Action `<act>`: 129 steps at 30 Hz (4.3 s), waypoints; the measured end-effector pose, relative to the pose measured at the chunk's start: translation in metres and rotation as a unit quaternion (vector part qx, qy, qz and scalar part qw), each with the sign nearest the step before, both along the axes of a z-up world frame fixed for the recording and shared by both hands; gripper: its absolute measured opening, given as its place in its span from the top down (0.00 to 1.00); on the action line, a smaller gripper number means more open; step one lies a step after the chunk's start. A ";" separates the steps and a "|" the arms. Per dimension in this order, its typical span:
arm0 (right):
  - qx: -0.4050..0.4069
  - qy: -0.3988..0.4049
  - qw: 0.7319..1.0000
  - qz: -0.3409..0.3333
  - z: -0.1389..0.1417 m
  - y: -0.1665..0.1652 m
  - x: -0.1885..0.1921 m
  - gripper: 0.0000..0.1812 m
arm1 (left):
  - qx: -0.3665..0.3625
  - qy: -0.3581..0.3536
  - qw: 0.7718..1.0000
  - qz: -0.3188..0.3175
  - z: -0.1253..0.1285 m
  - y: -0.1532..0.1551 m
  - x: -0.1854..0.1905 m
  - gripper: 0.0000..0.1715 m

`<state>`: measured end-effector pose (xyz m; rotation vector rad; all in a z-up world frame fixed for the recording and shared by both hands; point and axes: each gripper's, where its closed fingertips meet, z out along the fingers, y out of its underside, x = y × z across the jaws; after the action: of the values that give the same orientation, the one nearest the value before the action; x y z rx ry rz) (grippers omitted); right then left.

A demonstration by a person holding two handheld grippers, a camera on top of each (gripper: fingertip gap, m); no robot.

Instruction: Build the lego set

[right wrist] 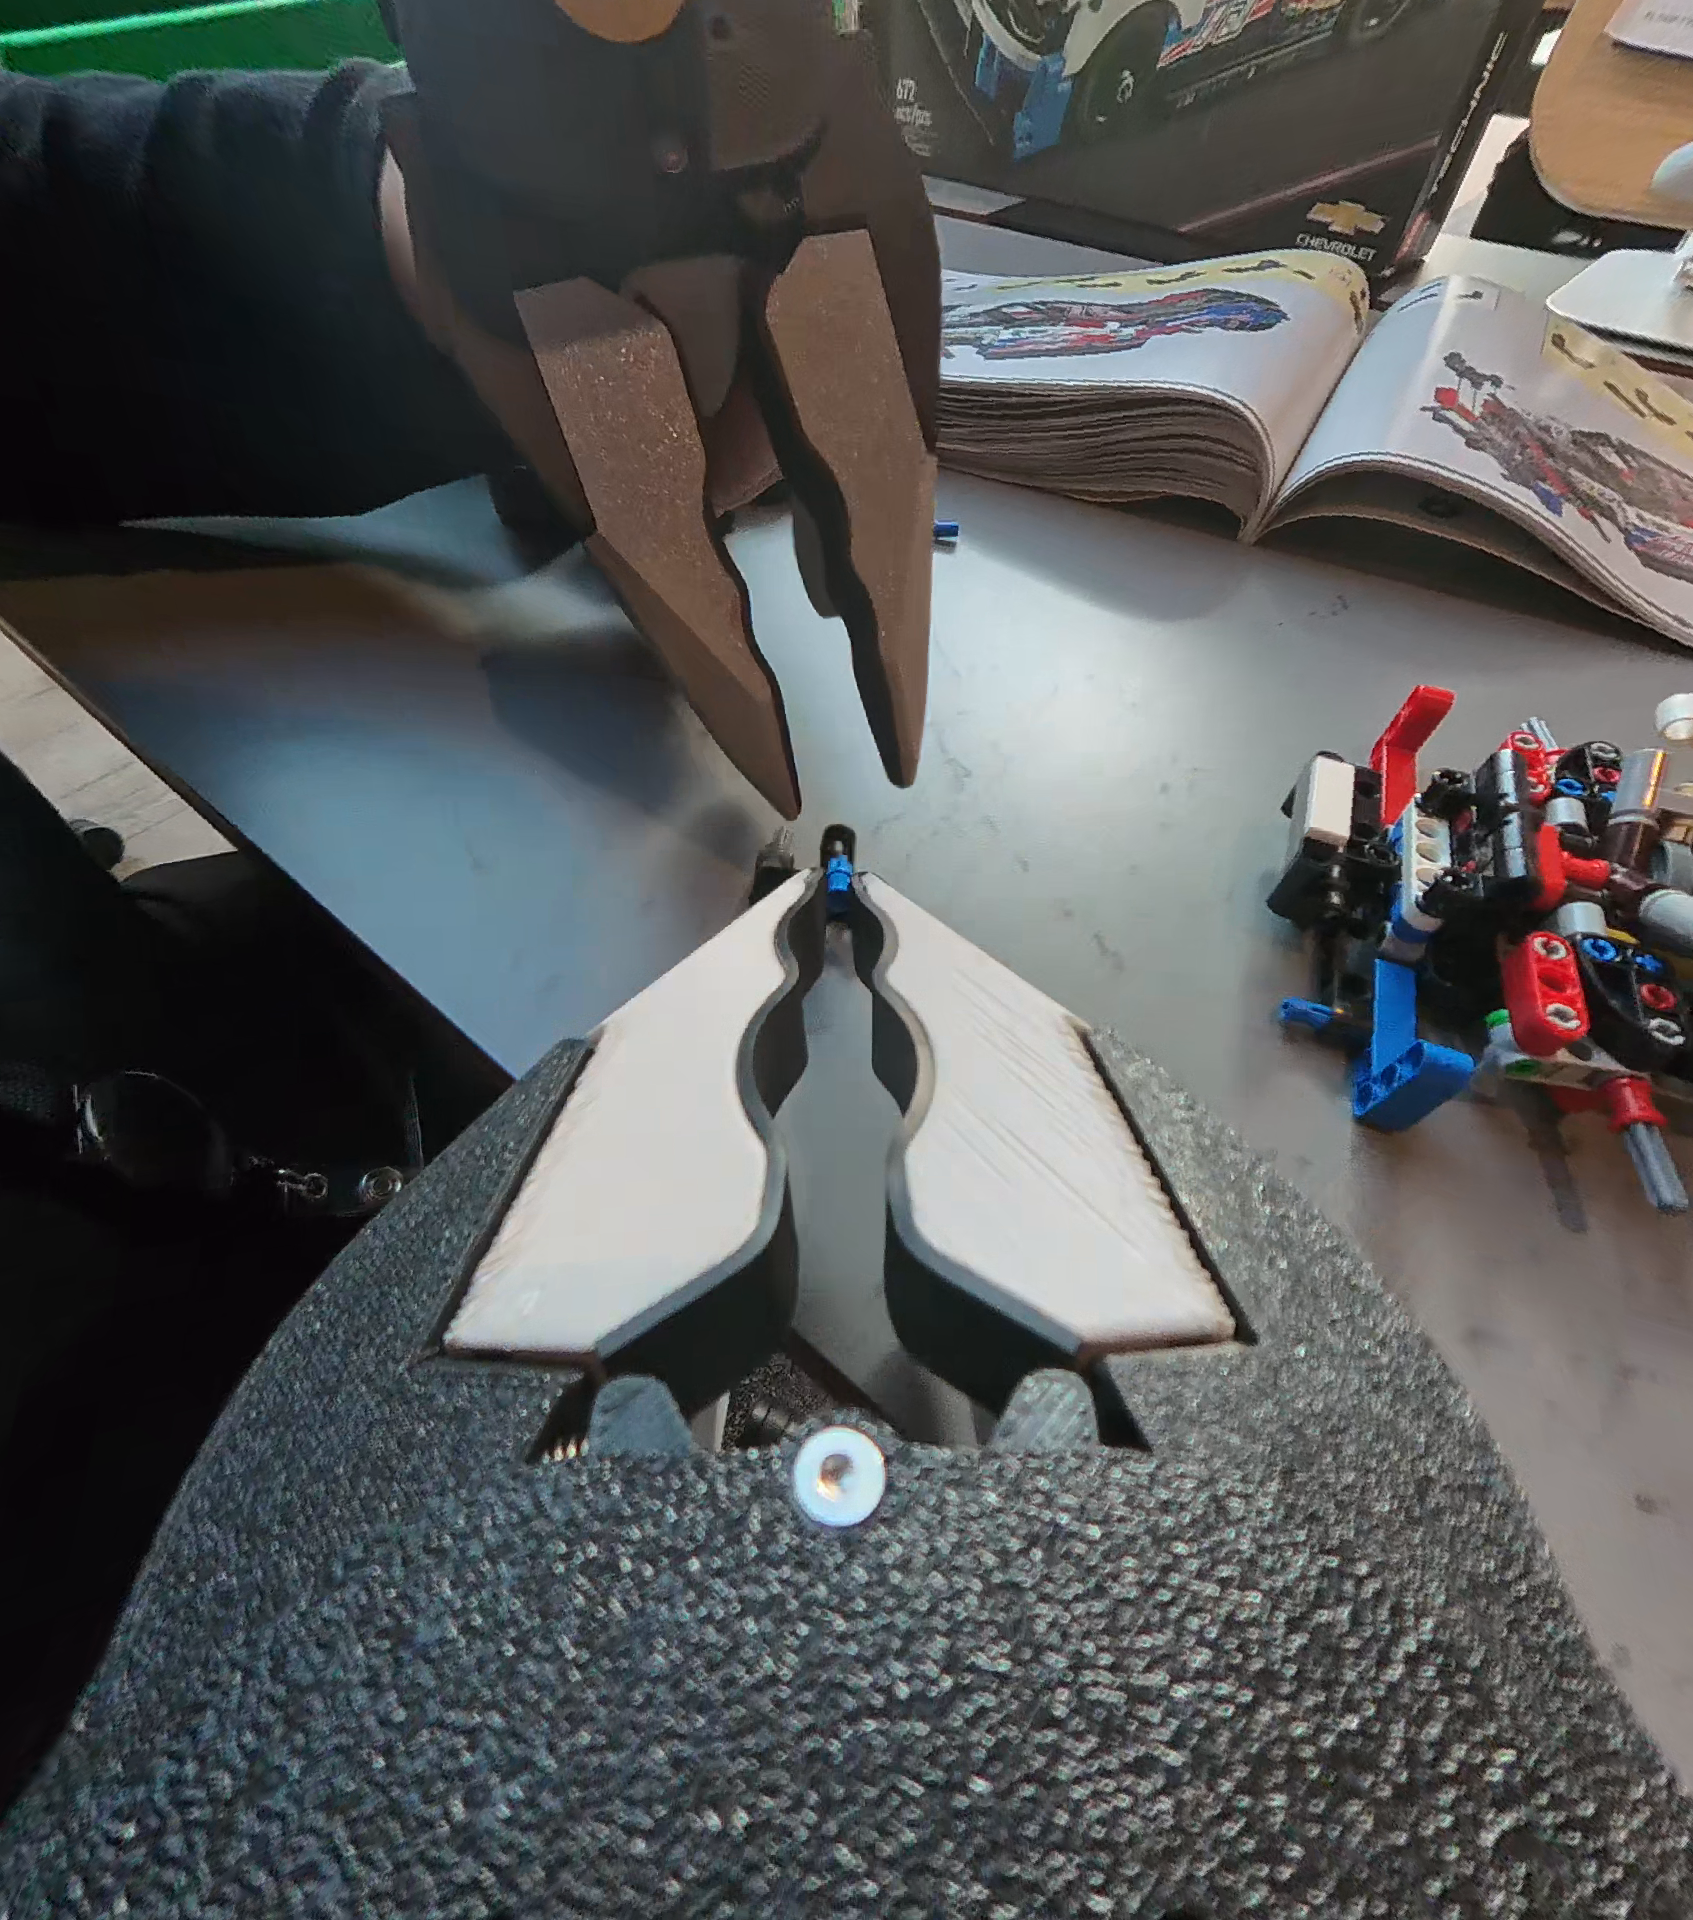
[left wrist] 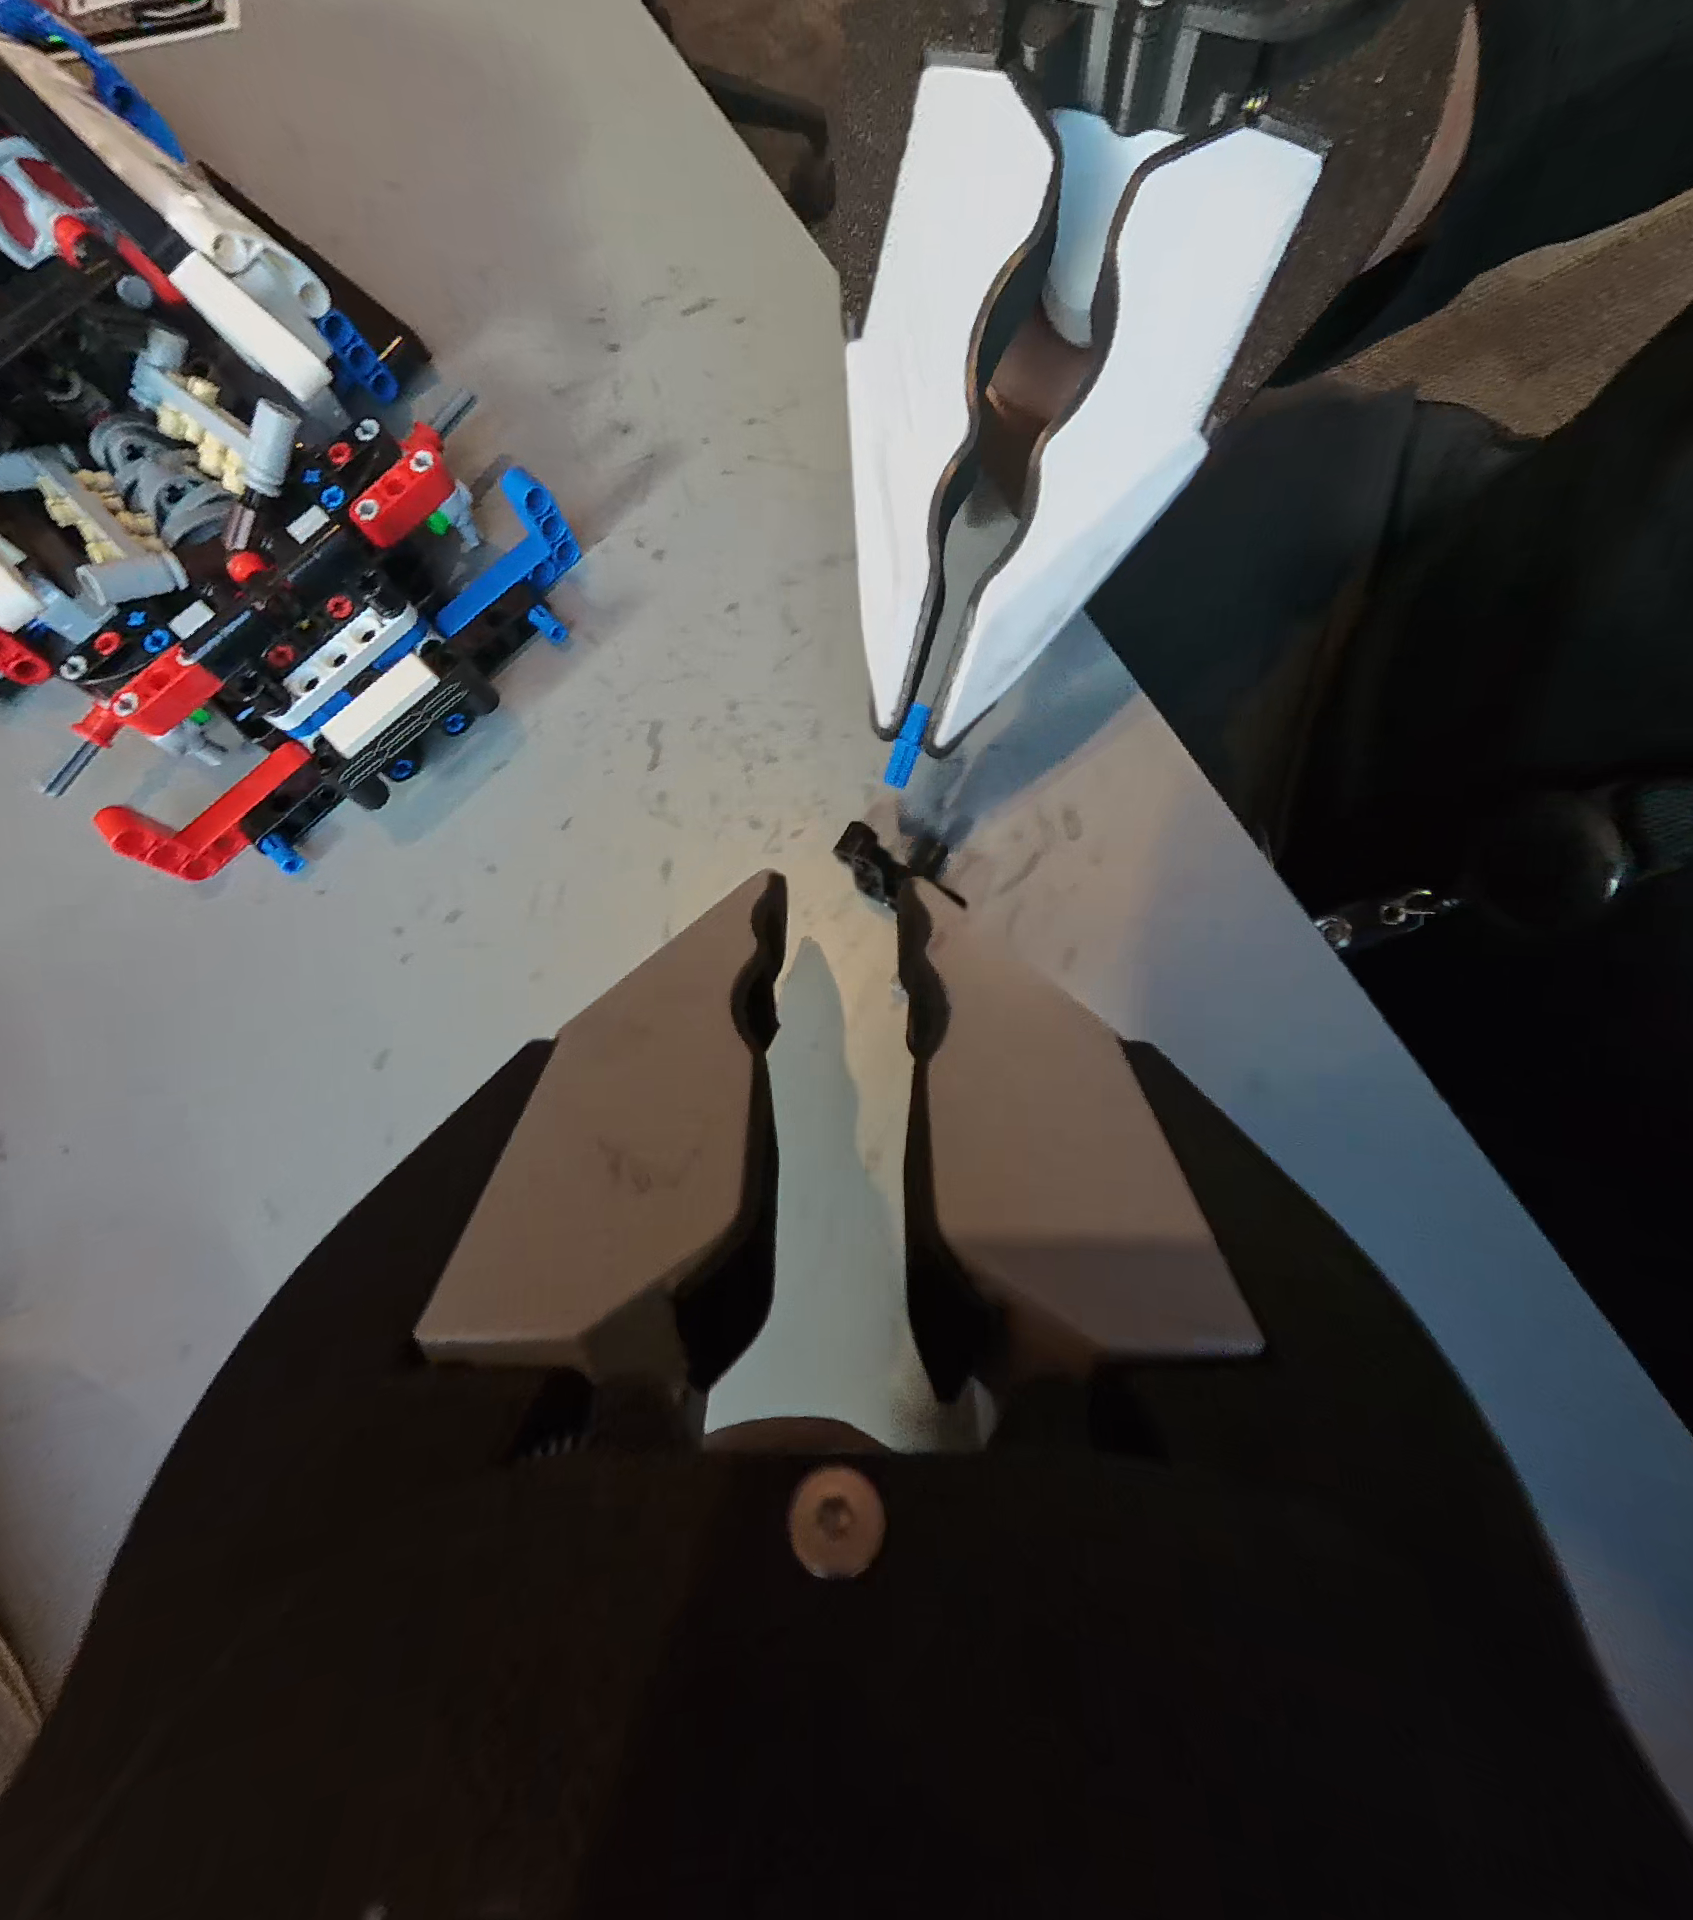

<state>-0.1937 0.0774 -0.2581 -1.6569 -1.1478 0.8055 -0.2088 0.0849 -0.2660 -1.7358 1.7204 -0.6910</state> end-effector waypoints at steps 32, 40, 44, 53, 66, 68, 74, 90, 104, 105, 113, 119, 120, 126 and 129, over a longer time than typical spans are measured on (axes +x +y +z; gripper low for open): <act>0.035 0.023 0.999 -0.012 0.010 -0.020 0.006 0.98 | -0.035 -0.045 0.994 -0.090 0.001 -0.027 0.025 0.97; 0.020 0.016 1.000 -0.007 0.000 -0.032 0.012 0.98 | -0.046 -0.044 0.992 -0.109 -0.007 -0.044 0.030 0.97; 0.021 0.030 0.999 -0.001 -0.002 -0.034 0.010 0.98 | -0.045 -0.043 0.992 -0.109 -0.007 -0.044 0.030 0.97; 0.033 0.061 0.998 -0.012 -0.007 -0.035 0.009 0.98 | -0.049 -0.025 0.992 -0.111 -0.013 -0.046 0.028 0.97; 0.125 0.057 0.990 0.013 -0.007 -0.040 0.005 0.98 | -0.095 -0.021 0.987 -0.128 -0.013 -0.052 0.026 0.97; 0.130 0.060 0.990 0.015 -0.007 -0.040 0.005 0.98 | -0.097 -0.020 0.987 -0.129 -0.014 -0.052 0.026 0.97; 0.131 0.040 0.990 0.018 -0.016 -0.039 0.006 0.98 | -0.096 -0.019 0.986 -0.131 -0.014 -0.054 0.026 0.97; 0.063 -0.096 0.992 0.055 -0.008 -0.043 0.008 0.98 | -0.085 0.029 0.989 -0.118 -0.014 -0.053 0.028 0.97; 0.060 -0.167 0.984 0.036 -0.015 -0.037 0.016 0.98 | -0.084 0.038 0.991 -0.094 -0.015 -0.050 0.029 0.97; 0.065 -0.171 0.982 0.037 -0.014 -0.036 0.016 0.98 | -0.086 0.040 0.991 -0.090 -0.015 -0.050 0.030 0.97; 0.129 -0.212 0.968 0.031 -0.014 -0.036 0.017 0.98 | -0.096 0.041 0.992 -0.070 -0.015 -0.048 0.032 0.97; 0.170 -0.250 0.953 0.030 -0.014 -0.035 0.017 0.98 | -0.095 0.046 0.992 -0.065 -0.015 -0.048 0.032 0.97; 0.180 -0.254 0.950 0.030 -0.013 -0.034 0.017 0.98 | -0.097 0.046 0.992 -0.063 -0.015 -0.047 0.032 0.97; 0.198 -0.264 0.943 0.049 -0.014 -0.034 0.016 0.99 | -0.093 0.052 0.992 -0.067 -0.015 -0.048 0.033 0.97; 0.207 -0.277 0.936 0.068 -0.013 -0.034 0.016 0.99 | -0.094 0.062 0.991 -0.068 -0.015 -0.048 0.032 0.97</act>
<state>-0.1781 0.0433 -0.2714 -1.4854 -1.7028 0.1383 -0.1766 0.0373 -0.2812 -1.8341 1.9253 -0.8464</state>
